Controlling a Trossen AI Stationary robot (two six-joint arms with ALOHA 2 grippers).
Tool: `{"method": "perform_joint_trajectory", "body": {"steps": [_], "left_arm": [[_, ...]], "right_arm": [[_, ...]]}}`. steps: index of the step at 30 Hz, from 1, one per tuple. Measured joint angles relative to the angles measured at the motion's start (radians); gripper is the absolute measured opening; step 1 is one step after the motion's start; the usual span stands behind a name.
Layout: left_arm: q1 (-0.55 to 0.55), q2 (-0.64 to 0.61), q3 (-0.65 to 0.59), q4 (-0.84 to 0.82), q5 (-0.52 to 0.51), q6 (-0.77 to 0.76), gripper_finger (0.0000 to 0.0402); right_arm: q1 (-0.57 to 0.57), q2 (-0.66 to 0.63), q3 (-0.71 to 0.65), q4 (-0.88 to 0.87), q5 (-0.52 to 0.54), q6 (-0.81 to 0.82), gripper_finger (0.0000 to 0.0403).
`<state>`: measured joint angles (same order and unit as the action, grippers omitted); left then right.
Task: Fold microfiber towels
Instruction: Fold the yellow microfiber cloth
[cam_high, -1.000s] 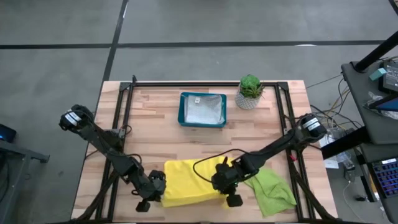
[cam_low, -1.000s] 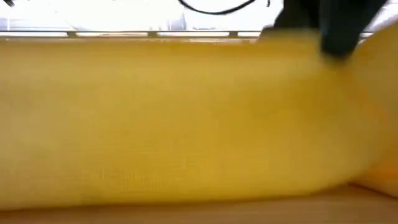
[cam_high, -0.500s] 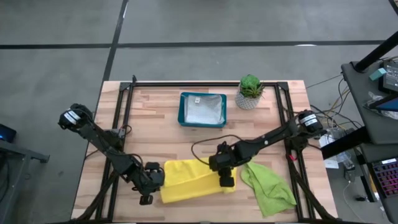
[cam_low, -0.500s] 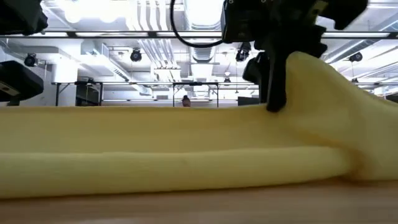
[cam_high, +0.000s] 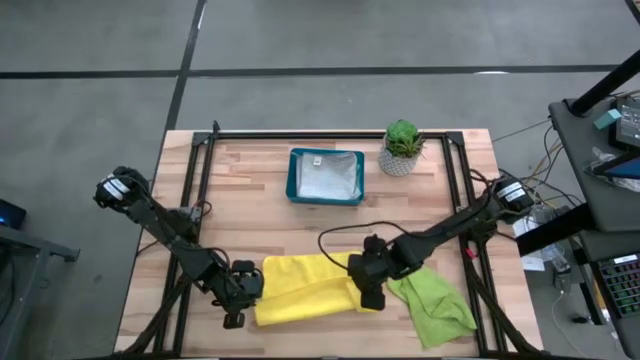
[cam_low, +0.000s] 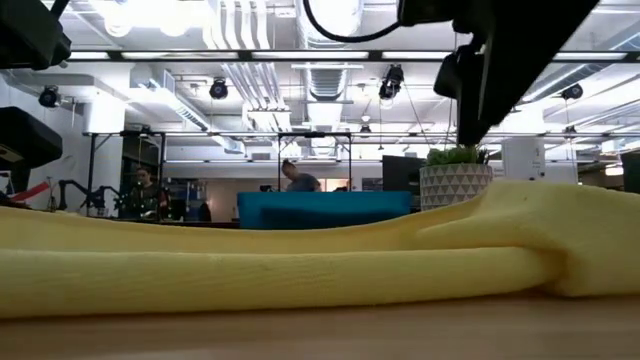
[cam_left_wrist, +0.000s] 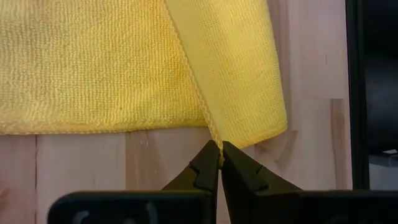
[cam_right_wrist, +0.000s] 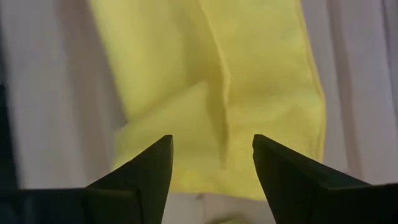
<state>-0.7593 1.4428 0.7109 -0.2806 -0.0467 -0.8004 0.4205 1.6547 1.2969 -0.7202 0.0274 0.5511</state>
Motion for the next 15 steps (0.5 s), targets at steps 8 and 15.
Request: {"method": "perform_joint_trajectory", "body": {"steps": [8, 15], "left_arm": [[0.000, 0.000, 0.000, 0.001, 0.000, 0.001, 0.0000], [0.000, 0.000, 0.000, 0.001, -0.001, 0.001, 0.0000]], "right_arm": [[0.020, 0.041, -0.060, 0.061, 0.078, 0.033, 0.0212], [0.020, 0.049, -0.157, 0.212, 0.023, 0.033, 0.0197]]}}
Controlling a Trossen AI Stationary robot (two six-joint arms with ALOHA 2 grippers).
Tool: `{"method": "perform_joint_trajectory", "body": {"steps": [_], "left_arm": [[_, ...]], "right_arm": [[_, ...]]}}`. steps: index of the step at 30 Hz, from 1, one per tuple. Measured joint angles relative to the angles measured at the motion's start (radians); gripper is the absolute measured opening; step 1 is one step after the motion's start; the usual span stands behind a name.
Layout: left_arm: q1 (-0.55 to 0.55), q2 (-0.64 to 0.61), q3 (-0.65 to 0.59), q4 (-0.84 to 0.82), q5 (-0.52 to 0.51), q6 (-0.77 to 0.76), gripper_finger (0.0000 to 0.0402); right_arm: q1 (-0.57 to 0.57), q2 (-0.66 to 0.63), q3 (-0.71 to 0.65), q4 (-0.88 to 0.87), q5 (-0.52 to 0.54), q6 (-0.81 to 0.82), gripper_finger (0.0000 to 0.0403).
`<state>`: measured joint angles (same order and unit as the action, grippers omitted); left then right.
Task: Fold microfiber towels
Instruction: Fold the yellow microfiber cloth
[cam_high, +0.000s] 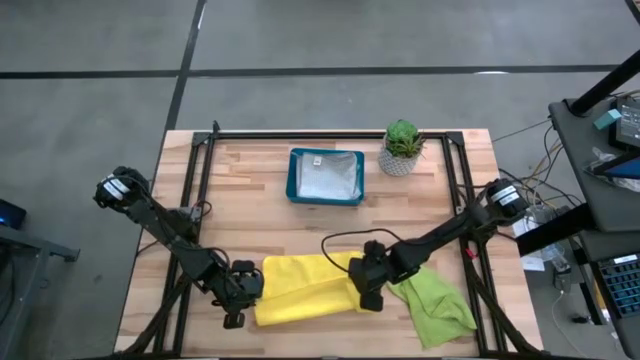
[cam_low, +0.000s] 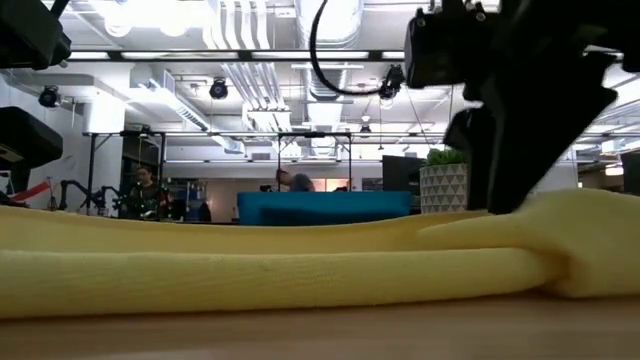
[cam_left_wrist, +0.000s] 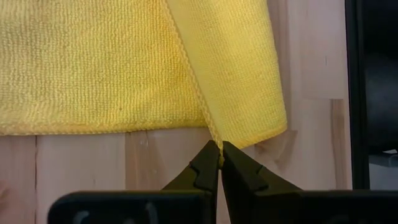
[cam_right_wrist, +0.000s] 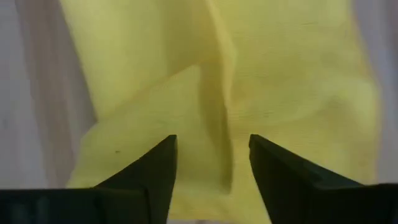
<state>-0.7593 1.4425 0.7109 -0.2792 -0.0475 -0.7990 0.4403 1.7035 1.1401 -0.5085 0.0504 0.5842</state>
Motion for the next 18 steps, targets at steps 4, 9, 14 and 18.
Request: {"method": "perform_joint_trajectory", "body": {"steps": [4, 9, 14, 18], "left_arm": [[0.000, 0.000, 0.000, 0.000, 0.000, 0.001, 0.0000], [0.000, -0.024, 0.000, -0.002, 0.000, 0.054, 0.0000], [0.033, -0.127, 0.008, -0.060, -0.017, 0.122, 0.0000], [0.077, -0.244, 0.048, -0.228, -0.069, 0.180, 0.0000]], "right_arm": [[0.000, 0.000, -0.039, 0.081, -0.049, 0.000, 0.0139], [0.000, -0.013, -0.036, 0.035, -0.059, -0.054, 0.0024], [0.000, -0.052, 0.070, -0.140, -0.019, -0.137, 0.0009], [0.000, -0.075, 0.194, -0.373, 0.135, -0.212, 0.0009]]}}
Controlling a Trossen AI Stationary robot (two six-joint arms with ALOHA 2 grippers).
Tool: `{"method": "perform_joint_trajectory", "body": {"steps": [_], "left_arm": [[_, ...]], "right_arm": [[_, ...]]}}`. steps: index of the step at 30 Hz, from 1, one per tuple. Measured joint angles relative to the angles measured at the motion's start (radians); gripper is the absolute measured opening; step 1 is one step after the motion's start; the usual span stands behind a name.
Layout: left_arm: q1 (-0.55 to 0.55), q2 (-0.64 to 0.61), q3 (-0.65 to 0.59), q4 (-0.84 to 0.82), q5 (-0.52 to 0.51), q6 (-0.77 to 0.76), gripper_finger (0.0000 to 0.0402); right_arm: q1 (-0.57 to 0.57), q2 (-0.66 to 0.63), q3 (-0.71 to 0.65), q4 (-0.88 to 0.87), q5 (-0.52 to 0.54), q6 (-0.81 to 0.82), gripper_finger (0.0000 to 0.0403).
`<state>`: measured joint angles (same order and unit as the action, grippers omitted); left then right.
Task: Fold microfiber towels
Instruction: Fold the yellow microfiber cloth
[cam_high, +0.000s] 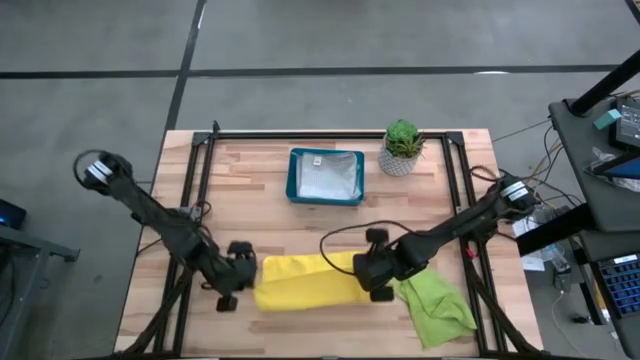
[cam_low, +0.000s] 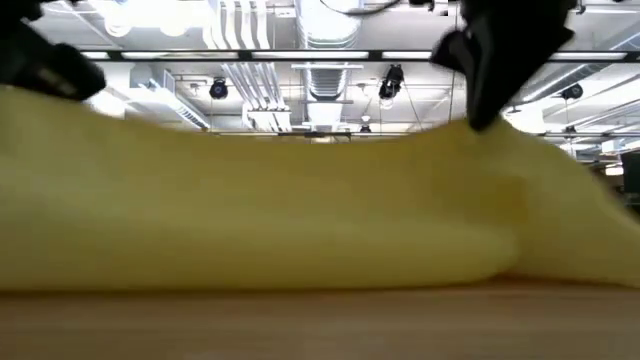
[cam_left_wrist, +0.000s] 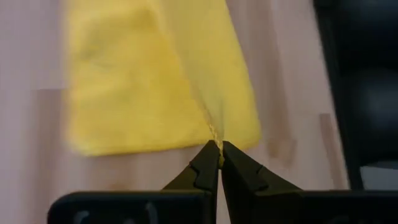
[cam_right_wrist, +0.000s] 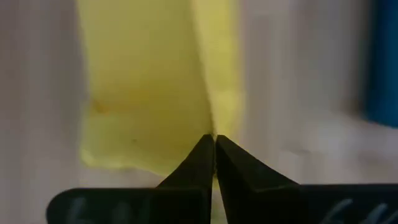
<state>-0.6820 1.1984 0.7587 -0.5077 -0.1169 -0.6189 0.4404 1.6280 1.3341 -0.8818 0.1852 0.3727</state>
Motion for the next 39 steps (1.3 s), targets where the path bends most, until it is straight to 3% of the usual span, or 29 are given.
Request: {"method": "perform_joint_trajectory", "body": {"steps": [6, 11, 17, 21, 24, 30, 34, 39], "left_arm": [[0.107, -0.196, 0.070, -0.263, -0.123, 0.108, 0.0000], [0.205, -0.321, 0.146, -0.308, -0.187, 0.314, 0.0000], [0.270, -0.383, 0.289, -0.332, -0.201, 0.507, 0.0000], [0.269, -0.379, 0.379, -0.390, -0.205, 0.551, 0.0000], [0.262, -0.370, 0.392, -0.441, -0.159, 0.531, 0.0000], [0.193, -0.312, 0.311, -0.444, 0.008, 0.364, 0.0000], [0.103, -0.237, 0.232, -0.347, 0.059, 0.215, 0.0000], [-0.015, -0.094, 0.141, -0.129, 0.116, 0.068, 0.0000]], "right_arm": [[-0.012, -0.036, 0.187, -0.320, 0.268, -0.047, 0.0008], [-0.041, -0.047, 0.312, -0.441, 0.441, -0.112, 0.0008], [-0.072, -0.051, 0.453, -0.453, 0.473, -0.237, 0.0008], [-0.072, -0.051, 0.530, -0.479, 0.471, -0.267, 0.0008], [-0.059, -0.052, 0.565, -0.519, 0.437, -0.215, 0.0008], [-0.001, -0.052, 0.484, -0.485, 0.217, -0.089, 0.0008], [0.052, -0.051, 0.354, -0.368, 0.067, 0.034, 0.0008], [0.126, -0.050, 0.156, -0.095, -0.116, 0.158, 0.0008]]}}
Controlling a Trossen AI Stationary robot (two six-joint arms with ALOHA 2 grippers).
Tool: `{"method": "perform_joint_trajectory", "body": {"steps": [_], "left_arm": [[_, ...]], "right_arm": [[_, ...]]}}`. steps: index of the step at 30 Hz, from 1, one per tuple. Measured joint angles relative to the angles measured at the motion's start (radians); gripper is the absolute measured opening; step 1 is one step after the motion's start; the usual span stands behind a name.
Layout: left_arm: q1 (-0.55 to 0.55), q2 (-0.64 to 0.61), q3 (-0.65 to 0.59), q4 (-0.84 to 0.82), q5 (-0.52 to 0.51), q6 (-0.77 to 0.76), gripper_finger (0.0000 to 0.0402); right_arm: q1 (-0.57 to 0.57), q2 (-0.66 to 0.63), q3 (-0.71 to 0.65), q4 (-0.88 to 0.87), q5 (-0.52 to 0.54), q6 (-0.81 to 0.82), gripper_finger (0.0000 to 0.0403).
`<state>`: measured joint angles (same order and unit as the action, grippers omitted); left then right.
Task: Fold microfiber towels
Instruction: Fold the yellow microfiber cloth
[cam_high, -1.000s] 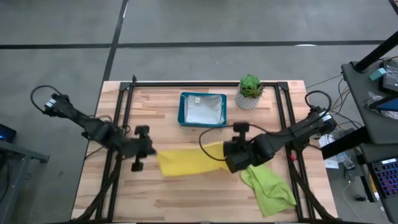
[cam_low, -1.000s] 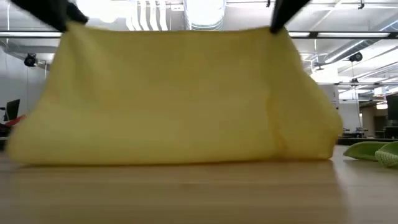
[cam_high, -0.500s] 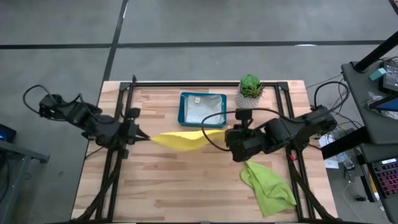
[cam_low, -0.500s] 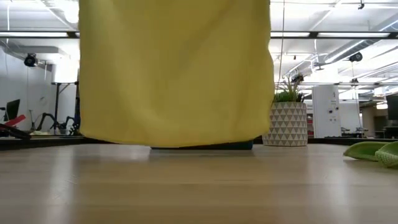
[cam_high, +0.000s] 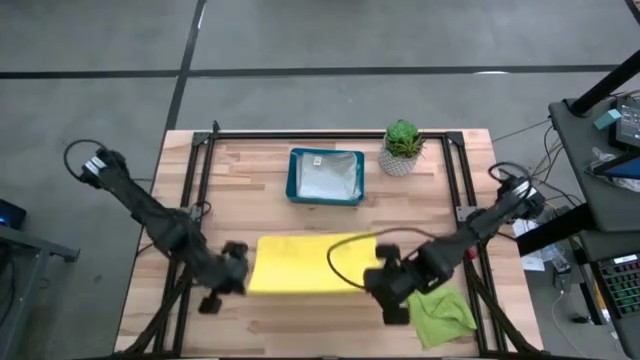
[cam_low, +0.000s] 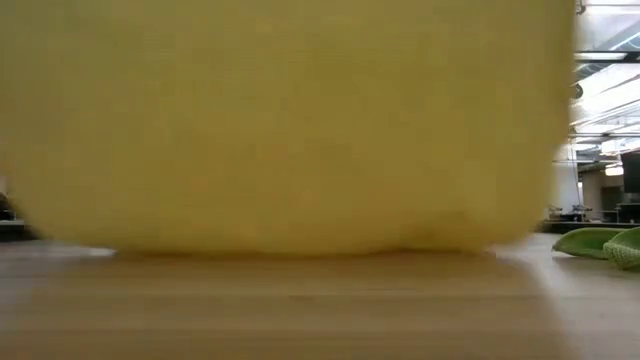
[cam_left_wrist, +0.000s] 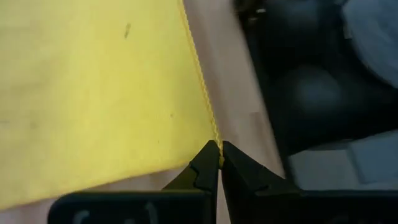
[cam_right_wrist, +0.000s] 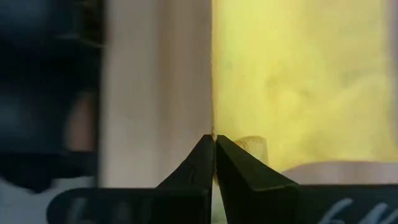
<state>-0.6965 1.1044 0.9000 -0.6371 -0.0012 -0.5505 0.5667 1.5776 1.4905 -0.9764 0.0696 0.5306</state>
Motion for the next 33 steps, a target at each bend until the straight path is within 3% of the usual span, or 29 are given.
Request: {"method": "perform_joint_trajectory", "body": {"steps": [4, 8, 13, 22, 33], "left_arm": [[-0.062, 0.133, -0.036, 0.230, 0.049, -0.094, 0.0000], [-0.086, 0.272, -0.039, 0.356, 0.106, -0.126, 0.0000], [-0.082, 0.409, -0.034, 0.446, 0.205, -0.125, 0.0000], [-0.028, 0.433, -0.041, 0.282, 0.178, -0.076, 0.0000], [0.119, 0.317, -0.041, 0.042, 0.093, 0.084, 0.0000]], "right_arm": [[0.041, 0.000, -0.158, 0.297, -0.113, 0.114, 0.0008], [0.066, 0.007, -0.303, 0.601, -0.195, 0.219, 0.0008], [0.073, 0.008, -0.419, 0.774, -0.222, 0.312, 0.0008], [0.024, 0.004, -0.491, 0.700, -0.213, 0.317, 0.0008], [-0.080, 0.002, -0.371, 0.306, -0.082, 0.124, 0.0008]]}}
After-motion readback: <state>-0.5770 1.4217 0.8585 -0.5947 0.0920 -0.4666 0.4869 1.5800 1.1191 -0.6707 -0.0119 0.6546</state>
